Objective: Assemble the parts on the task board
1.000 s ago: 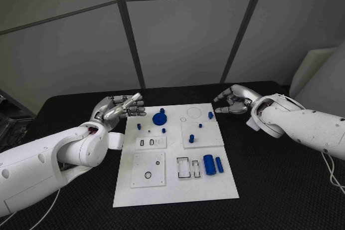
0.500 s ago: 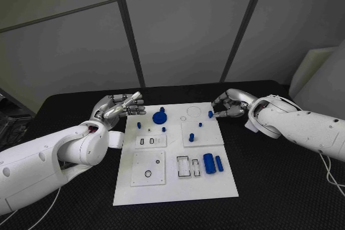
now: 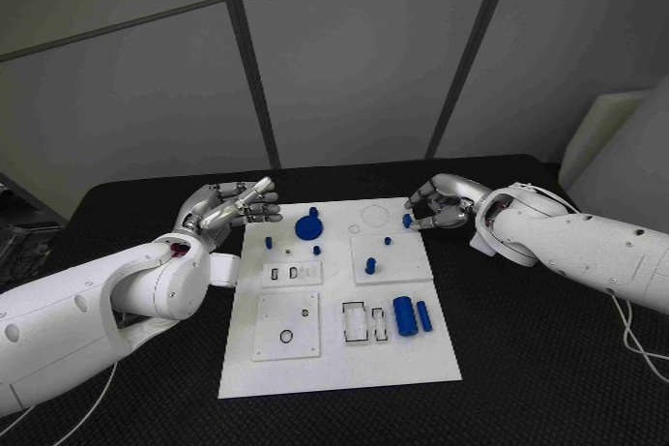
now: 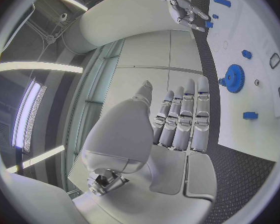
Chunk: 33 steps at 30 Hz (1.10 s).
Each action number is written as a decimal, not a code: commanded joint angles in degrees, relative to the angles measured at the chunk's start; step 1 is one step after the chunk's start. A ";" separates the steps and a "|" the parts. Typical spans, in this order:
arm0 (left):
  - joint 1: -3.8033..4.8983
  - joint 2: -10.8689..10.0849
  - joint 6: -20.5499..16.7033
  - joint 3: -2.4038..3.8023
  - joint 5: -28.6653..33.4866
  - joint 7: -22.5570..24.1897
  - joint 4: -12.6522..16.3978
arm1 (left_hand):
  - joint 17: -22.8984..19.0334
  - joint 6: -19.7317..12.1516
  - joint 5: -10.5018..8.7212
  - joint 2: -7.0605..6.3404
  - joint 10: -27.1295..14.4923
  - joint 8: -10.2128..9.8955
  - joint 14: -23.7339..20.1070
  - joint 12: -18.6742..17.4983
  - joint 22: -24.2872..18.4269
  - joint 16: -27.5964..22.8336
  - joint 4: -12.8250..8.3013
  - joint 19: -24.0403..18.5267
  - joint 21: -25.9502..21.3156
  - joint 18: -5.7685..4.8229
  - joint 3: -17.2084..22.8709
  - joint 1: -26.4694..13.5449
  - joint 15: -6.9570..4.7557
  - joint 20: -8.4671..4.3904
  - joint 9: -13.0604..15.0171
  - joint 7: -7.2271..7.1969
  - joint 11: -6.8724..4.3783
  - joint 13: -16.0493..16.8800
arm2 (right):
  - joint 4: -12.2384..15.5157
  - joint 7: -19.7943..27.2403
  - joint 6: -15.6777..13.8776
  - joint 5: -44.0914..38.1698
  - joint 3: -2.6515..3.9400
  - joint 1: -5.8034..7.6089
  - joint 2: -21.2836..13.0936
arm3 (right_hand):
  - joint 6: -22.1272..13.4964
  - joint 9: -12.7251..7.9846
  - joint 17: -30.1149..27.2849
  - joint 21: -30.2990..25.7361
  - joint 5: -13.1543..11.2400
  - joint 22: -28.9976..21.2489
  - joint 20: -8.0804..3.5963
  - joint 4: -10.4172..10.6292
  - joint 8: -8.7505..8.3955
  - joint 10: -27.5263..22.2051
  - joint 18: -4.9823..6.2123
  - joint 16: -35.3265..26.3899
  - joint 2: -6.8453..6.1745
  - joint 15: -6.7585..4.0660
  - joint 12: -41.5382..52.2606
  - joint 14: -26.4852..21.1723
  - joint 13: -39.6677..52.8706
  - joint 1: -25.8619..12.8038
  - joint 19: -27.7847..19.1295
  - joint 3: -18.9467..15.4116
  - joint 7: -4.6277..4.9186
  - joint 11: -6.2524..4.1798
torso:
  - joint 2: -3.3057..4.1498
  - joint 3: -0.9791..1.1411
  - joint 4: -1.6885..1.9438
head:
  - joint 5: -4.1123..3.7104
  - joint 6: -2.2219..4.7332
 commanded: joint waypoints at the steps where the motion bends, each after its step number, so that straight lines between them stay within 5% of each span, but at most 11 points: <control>1: 0.06 0.09 0.70 0.04 -0.35 0.54 0.02 | 0.07 0.06 -0.31 0.22 0.06 -0.28 -0.08 -0.27 -0.07 -0.38 -0.29 -0.28 -0.30 0.24 -0.20 0.34 0.15 0.11 -0.02 0.38 0.16 -0.02 | -0.34 -0.14 1.23 -1.30 0.01 -0.03 0.47 | 0.59 0.10 12.25 -0.04 0.21 0.12 -0.08 -0.23 0.33 0.25 0.32 -0.17 0.65 -0.49 0.41 5.31 4.65 0.15 -0.22 0.01 -0.09 -0.25 | -0.03 -0.02 0.06 | 0.07 -0.17; 33: 0.07 -0.01 0.70 0.05 -0.35 0.47 0.02 | 0.12 0.05 -0.30 0.31 0.06 -0.33 -0.06 -0.32 -0.11 -0.50 -0.37 -0.31 -0.36 0.25 -0.19 0.43 0.16 0.13 -0.03 0.40 0.17 -0.02 | -1.50 -1.08 1.76 -2.55 0.01 -0.57 2.10 | 4.63 0.59 12.74 0.39 0.61 1.02 -0.06 -0.24 1.98 0.96 0.13 0.03 2.75 -0.40 1.28 5.43 5.54 -0.01 0.39 0.33 0.10 -0.13 | -0.03 0.07 -0.04 | 0.40 -0.71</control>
